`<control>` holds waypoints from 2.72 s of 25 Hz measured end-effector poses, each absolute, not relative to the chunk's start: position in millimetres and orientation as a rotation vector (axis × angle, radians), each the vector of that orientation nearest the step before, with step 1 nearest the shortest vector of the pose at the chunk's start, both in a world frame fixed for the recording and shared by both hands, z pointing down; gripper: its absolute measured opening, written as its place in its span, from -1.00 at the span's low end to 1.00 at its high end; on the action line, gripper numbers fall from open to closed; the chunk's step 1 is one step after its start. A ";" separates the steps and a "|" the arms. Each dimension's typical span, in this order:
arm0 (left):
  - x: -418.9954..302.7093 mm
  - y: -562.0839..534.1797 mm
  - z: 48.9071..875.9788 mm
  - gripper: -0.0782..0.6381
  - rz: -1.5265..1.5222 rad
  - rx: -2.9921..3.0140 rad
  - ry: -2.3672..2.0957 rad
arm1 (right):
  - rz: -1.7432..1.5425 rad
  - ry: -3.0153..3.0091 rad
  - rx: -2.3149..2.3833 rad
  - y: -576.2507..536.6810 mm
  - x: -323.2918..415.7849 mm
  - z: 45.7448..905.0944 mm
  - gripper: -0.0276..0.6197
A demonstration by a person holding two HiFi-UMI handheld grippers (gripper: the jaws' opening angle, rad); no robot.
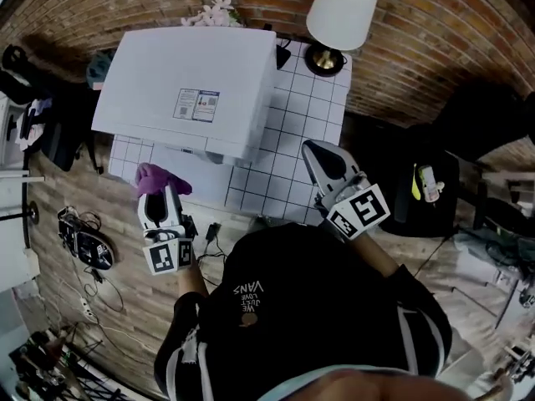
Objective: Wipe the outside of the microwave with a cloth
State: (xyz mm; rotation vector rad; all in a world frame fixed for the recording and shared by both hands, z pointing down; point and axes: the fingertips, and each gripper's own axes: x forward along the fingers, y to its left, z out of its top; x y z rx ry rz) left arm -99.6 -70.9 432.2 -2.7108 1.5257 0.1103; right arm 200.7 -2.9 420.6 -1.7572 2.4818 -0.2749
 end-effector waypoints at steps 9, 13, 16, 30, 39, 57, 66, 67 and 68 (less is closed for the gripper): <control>0.9 -5.8 437.9 -0.38 0.140 -2.578 1.772 | -0.296 2.714 -1.462 9.2 275.0 423.1 -0.92; 46.4 10.7 440.2 -0.38 0.138 -2.531 1.845 | -0.293 2.762 -1.389 19.5 304.4 424.9 -0.92; 72.2 14.9 440.1 -0.38 0.143 -2.470 1.911 | -0.299 2.773 -1.357 26.9 321.8 426.9 -0.92; 124.5 -25.7 471.5 -0.38 -0.009 -2.311 2.140 | -0.306 2.709 -1.429 42.1 398.1 432.5 -0.92; 167.9 -84.0 485.5 -0.38 -0.023 -2.396 2.128 | -0.341 2.626 -1.561 45.2 435.2 440.9 -0.92; 256.4 -204.8 484.1 -0.38 -0.003 -2.532 2.030 | -0.424 2.417 -1.882 70.3 498.8 459.1 -0.92; 259.7 -175.3 476.1 -0.38 0.058 -2.576 1.922 | -0.428 2.432 -1.857 69.8 489.2 459.1 -0.92; 254.2 -166.5 477.6 -0.38 0.068 -2.577 1.931 | -0.427 2.447 -1.838 67.9 484.7 458.9 -0.92; 247.9 -157.1 480.0 -0.38 0.070 -2.575 1.941 | -0.425 2.463 -1.816 66.1 479.8 458.7 -0.92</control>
